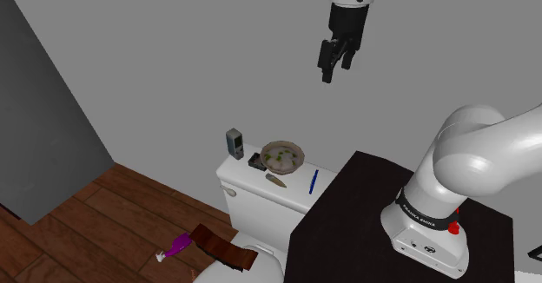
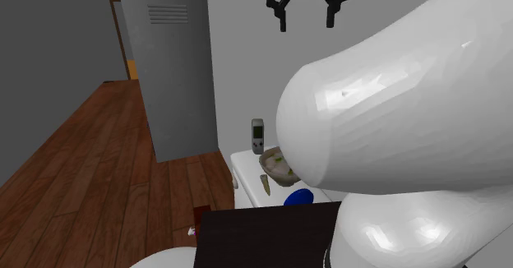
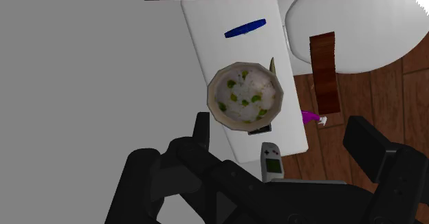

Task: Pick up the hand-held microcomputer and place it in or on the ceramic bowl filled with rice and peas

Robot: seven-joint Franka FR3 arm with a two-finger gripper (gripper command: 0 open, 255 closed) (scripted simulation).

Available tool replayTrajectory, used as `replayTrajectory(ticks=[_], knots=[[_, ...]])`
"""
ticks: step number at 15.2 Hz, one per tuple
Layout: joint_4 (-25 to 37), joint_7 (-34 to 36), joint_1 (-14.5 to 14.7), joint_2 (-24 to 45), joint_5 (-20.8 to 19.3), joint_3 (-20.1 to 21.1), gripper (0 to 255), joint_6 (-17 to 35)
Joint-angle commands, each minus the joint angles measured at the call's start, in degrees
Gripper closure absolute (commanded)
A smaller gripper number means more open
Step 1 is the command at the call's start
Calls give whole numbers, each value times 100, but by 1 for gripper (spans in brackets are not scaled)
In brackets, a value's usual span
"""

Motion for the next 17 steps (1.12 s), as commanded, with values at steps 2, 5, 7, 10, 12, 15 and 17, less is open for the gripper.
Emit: replayTrajectory(ticks=[2,5,7,10,12,15,17], knots=[[-13,12,-4,186,6,8,0,186],[0,50,-18,778,18,35,0,728],[49,76,-29,1196,20,54,0,1072],[185,116,-46,1851,15,84,0,1553],[316,144,-56,2300,5,103,0,1847],[569,190,-73,2987,-21,134,0,2242],[776,222,-81,3450,-47,151,0,2471]])
